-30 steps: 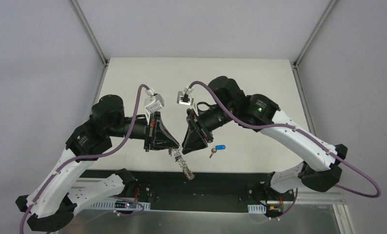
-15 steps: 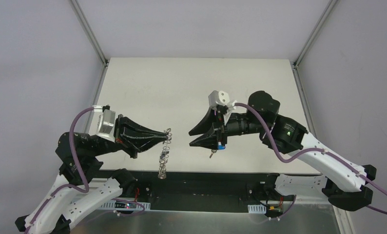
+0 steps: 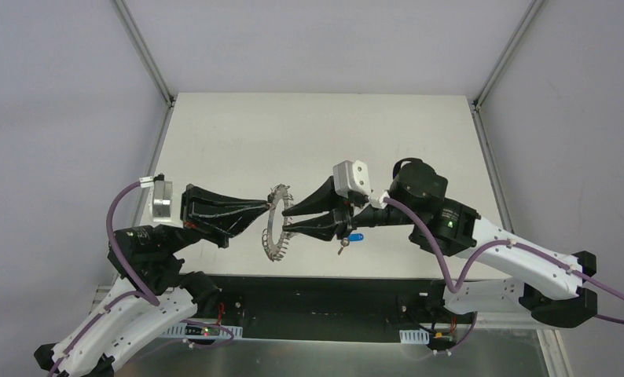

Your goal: Put the keys on the keyring

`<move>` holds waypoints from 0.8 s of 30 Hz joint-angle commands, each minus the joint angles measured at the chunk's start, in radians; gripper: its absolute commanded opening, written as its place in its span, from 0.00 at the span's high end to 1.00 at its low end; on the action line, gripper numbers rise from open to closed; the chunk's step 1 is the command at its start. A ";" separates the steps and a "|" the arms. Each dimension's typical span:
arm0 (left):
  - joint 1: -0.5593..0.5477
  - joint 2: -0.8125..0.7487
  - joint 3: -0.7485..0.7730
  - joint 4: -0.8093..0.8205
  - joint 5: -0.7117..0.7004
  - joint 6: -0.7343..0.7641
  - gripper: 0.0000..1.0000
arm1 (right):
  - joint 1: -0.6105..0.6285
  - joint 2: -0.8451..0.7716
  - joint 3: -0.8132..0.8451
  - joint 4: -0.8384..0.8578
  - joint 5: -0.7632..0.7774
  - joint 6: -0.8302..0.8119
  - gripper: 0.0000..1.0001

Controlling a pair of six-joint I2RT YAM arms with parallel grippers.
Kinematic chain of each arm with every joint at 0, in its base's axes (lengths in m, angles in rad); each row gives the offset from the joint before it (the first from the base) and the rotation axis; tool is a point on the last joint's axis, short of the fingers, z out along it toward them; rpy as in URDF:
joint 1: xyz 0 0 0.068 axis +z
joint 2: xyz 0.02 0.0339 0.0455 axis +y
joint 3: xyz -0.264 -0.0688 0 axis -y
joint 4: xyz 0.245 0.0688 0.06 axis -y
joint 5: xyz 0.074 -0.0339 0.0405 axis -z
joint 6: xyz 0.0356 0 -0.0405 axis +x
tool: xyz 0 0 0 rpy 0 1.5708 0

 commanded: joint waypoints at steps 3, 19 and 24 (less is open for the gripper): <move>0.002 -0.005 -0.041 0.281 -0.060 -0.079 1.00 | 0.021 0.025 -0.001 0.114 0.083 -0.098 0.70; 0.002 0.010 -0.033 0.292 0.000 -0.108 1.00 | 0.021 0.050 0.056 0.107 0.080 -0.083 0.72; 0.003 0.023 -0.030 0.292 0.022 -0.110 1.00 | 0.020 0.051 0.074 0.099 0.078 -0.077 0.72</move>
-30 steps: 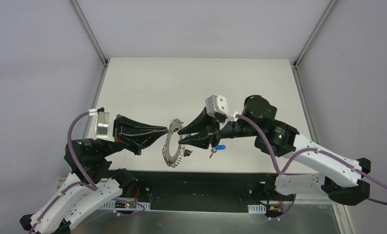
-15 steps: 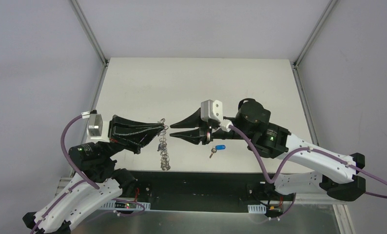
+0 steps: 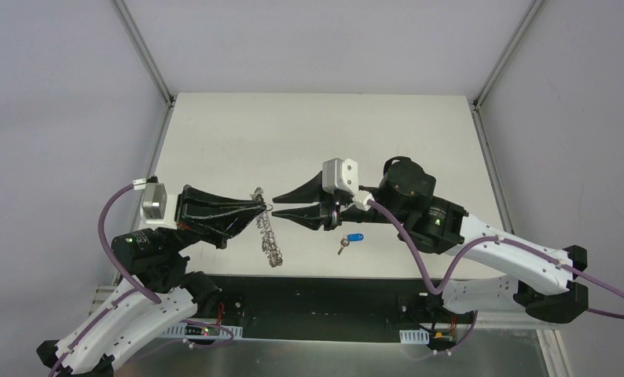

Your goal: Put the keys on the keyring

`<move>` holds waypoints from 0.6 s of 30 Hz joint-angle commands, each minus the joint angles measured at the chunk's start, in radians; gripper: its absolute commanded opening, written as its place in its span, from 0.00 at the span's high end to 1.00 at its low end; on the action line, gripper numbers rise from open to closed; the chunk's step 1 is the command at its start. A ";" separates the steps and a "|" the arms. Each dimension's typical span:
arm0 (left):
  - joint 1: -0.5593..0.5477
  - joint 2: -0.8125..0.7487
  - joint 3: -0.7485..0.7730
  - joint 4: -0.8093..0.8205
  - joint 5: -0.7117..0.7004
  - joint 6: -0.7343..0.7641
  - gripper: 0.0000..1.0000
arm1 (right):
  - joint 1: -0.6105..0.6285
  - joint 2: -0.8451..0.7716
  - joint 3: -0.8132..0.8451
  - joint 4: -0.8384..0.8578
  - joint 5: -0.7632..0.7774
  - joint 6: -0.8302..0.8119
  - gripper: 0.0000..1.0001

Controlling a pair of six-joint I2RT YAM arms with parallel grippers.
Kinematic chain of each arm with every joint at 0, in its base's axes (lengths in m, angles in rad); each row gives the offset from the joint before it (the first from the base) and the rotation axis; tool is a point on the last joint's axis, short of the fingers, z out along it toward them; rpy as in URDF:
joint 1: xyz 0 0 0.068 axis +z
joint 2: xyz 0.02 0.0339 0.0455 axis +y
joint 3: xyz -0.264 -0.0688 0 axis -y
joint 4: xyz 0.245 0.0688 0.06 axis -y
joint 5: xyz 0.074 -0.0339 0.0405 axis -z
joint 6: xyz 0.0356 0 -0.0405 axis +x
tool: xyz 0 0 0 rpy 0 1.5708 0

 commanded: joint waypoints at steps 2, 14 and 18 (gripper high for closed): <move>0.002 0.014 0.023 0.081 0.035 -0.017 1.00 | 0.005 0.001 0.073 0.030 -0.025 0.009 0.72; 0.002 0.016 0.035 0.055 0.068 -0.008 1.00 | 0.005 0.025 0.125 -0.045 -0.050 0.019 0.73; 0.002 0.018 0.040 0.055 0.073 -0.006 1.00 | 0.005 0.033 0.133 -0.058 -0.050 0.023 0.75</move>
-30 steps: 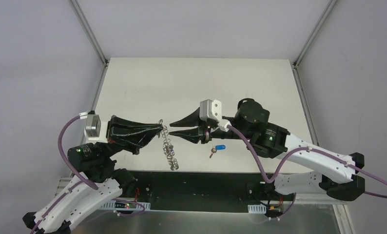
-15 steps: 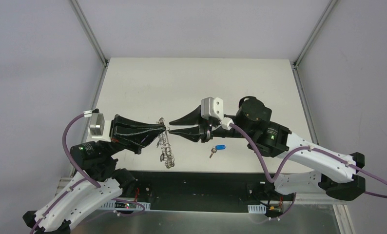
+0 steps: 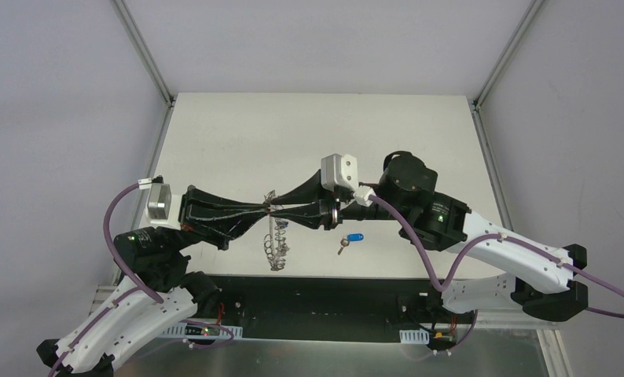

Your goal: Put the keys on the keyring

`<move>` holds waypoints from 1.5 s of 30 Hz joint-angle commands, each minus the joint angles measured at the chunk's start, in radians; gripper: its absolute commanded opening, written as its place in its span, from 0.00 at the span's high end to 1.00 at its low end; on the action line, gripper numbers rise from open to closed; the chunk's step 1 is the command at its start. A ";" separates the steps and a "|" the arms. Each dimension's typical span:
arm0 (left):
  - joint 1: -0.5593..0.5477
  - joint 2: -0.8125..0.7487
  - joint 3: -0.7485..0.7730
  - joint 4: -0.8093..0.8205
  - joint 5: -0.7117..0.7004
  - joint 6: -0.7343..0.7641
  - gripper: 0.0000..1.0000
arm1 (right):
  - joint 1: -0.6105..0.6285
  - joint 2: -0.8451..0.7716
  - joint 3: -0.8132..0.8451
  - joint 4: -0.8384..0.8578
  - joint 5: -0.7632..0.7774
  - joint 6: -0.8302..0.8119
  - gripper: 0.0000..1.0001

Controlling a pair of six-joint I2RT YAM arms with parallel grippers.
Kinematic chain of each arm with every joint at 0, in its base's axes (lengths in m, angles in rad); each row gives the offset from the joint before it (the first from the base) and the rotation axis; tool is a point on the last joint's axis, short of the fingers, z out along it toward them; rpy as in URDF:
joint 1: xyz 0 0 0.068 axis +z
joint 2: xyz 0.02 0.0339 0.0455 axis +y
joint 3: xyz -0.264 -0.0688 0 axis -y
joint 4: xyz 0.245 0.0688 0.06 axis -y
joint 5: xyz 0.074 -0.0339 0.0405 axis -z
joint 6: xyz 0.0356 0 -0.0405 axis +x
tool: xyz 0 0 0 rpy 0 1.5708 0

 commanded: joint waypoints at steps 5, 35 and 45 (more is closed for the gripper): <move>0.002 0.000 0.040 0.061 0.021 -0.004 1.00 | 0.005 0.016 0.065 -0.020 -0.021 0.015 0.78; 0.003 -0.015 0.146 -0.164 0.140 0.055 0.85 | -0.009 0.003 0.106 -0.173 0.017 0.070 1.00; 0.002 -0.012 0.310 -0.702 -0.010 0.170 0.45 | -0.022 -0.121 -0.006 -0.265 0.058 0.083 1.00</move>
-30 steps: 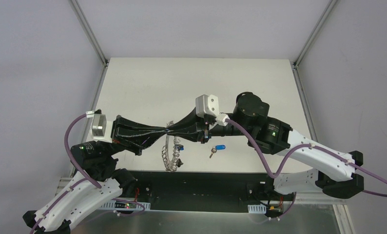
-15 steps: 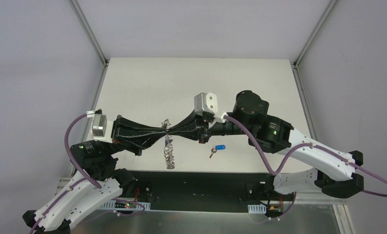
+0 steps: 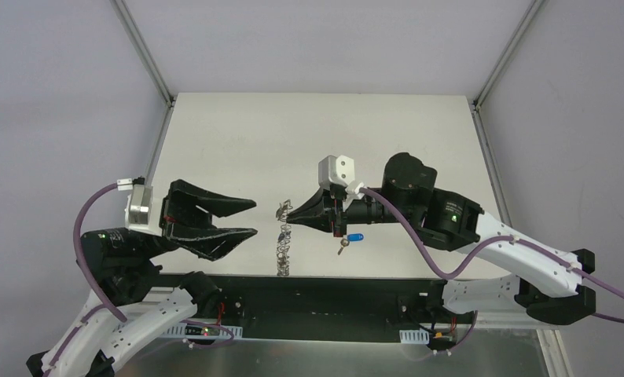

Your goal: Put the keys on the keyring

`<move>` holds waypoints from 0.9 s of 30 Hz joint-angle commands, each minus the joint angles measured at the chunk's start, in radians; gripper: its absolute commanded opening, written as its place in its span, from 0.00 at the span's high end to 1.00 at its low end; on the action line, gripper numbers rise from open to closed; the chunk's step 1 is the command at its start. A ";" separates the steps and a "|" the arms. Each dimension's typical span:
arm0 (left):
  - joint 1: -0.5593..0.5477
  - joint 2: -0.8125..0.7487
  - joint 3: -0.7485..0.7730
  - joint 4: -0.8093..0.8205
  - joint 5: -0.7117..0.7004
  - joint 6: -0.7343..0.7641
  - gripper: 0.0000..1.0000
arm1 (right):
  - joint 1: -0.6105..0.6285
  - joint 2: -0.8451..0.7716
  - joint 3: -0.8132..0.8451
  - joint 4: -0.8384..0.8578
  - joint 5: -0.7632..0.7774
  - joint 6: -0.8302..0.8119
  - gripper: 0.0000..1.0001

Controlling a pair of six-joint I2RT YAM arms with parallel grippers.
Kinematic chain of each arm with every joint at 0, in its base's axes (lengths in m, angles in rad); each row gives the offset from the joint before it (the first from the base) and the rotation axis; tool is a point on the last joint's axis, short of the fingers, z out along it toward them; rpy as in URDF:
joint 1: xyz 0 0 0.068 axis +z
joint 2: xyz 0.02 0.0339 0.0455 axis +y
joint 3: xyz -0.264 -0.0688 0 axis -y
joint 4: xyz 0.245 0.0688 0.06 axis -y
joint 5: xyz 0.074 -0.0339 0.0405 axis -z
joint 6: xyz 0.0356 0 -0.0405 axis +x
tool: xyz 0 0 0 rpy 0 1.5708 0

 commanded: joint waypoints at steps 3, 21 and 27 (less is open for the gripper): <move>0.003 0.060 0.056 -0.276 -0.059 0.070 0.38 | -0.006 -0.127 -0.069 -0.038 0.078 0.032 1.00; 0.002 0.328 -0.196 -0.187 -0.207 -0.044 0.07 | -0.008 -0.415 -0.246 -0.266 0.740 0.304 1.00; 0.002 0.493 -0.255 -0.099 -0.226 -0.117 0.09 | -0.008 -0.410 -0.209 -0.346 0.897 0.368 1.00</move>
